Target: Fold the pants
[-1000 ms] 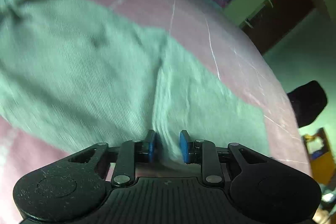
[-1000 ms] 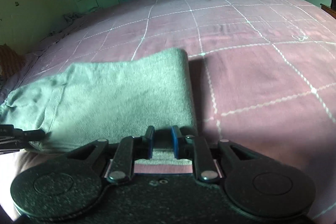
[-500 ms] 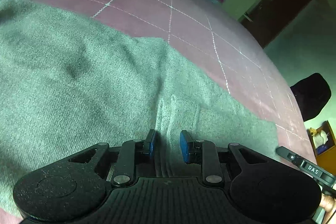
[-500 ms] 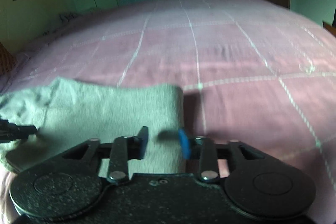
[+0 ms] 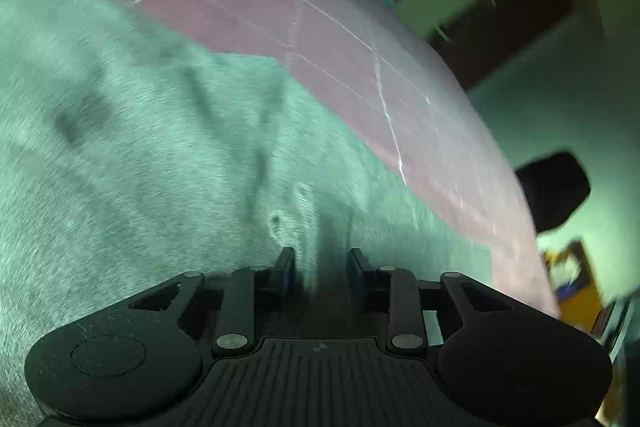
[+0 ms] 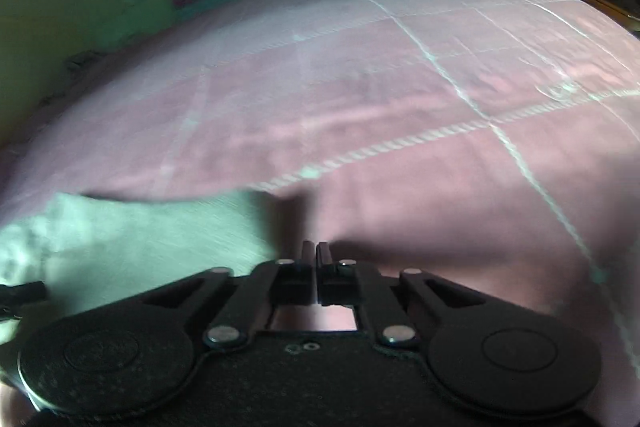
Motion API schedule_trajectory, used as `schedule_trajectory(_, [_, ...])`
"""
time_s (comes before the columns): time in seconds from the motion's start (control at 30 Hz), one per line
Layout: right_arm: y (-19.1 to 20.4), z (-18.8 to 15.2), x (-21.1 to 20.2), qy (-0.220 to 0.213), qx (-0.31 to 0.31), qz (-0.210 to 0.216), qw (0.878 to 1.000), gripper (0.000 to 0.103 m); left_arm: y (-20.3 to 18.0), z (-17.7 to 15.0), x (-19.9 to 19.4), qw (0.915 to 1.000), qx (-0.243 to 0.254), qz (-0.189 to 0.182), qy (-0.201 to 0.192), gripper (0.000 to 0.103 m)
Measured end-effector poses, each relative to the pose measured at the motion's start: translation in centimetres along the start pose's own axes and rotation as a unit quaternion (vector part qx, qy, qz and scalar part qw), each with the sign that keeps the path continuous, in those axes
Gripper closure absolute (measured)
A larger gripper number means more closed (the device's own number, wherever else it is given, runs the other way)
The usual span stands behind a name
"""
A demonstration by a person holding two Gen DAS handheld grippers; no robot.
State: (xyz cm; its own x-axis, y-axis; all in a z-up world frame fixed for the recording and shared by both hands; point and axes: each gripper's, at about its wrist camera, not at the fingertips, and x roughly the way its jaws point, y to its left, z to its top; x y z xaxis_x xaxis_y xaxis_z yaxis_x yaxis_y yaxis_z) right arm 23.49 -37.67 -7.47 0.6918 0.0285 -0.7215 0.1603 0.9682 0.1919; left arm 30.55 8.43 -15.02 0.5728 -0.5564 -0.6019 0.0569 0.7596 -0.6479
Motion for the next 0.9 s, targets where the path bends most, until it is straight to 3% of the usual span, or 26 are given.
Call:
schedule_trajectory(0.03, [-0.5, 0.0, 0.0, 0.007, 0.003, 0.01, 1.0, 0.099, 0.2, 0.0, -0.5, 1.0, 0.003, 0.004, -0.008, 0.073])
schedule_trajectory(0.13, [-0.5, 0.5, -2.2, -0.038, 0.002, 0.04, 0.998, 0.09, 0.4, 0.0, -2.8, 0.9971, 0.004, 0.04, -0.064, 0.073])
schedule_trajectory(0.2, [0.5, 1.0, -2.9, -0.061, -0.019, 0.057, 0.996, 0.09, -0.5, 0.4, -3.5, 0.9939, 0.021, 0.061, -0.09, 0.073])
schedule_trajectory(0.27, [2.0, 1.6, -2.4, -0.066, -0.044, 0.072, 0.994, 0.087, -2.3, 0.8, -2.3, 0.9922, 0.067, 0.077, -0.071, 0.07])
schedule_trajectory(0.33, [3.5, 1.7, -1.3, -0.06, -0.07, 0.073, 0.993, 0.084, -3.6, 1.1, 0.3, 0.9875, 0.109, 0.11, -0.031, 0.059])
schedule_trajectory(0.4, [5.0, 1.8, 0.6, -0.036, -0.108, 0.04, 0.993, 0.081, -4.1, 0.8, 1.7, 0.9814, 0.14, 0.13, -0.019, 0.053])
schedule_trajectory(0.43, [5.4, 1.7, 1.7, -0.021, -0.125, 0.015, 0.992, 0.073, -4.4, 0.9, 1.9, 0.98, 0.144, 0.137, -0.016, 0.052])
schedule_trajectory(0.5, [5.1, 1.6, 2.8, 0.001, -0.119, 0.007, 0.993, 0.071, -5.3, 1.2, 1.8, 0.9774, 0.152, 0.147, -0.01, 0.052])
schedule_trajectory(0.67, [4.2, 0.7, 1.2, 0.038, -0.117, 0.017, 0.992, 0.071, -5.7, -1.6, -0.1, 0.9711, 0.187, 0.148, 0.001, 0.047])
schedule_trajectory(0.9, [3.2, -4.0, -3.8, 0.021, -0.109, 0.008, 0.994, 0.065, -6.0, -6.6, -4.1, 0.9623, 0.223, 0.156, -0.007, 0.035])
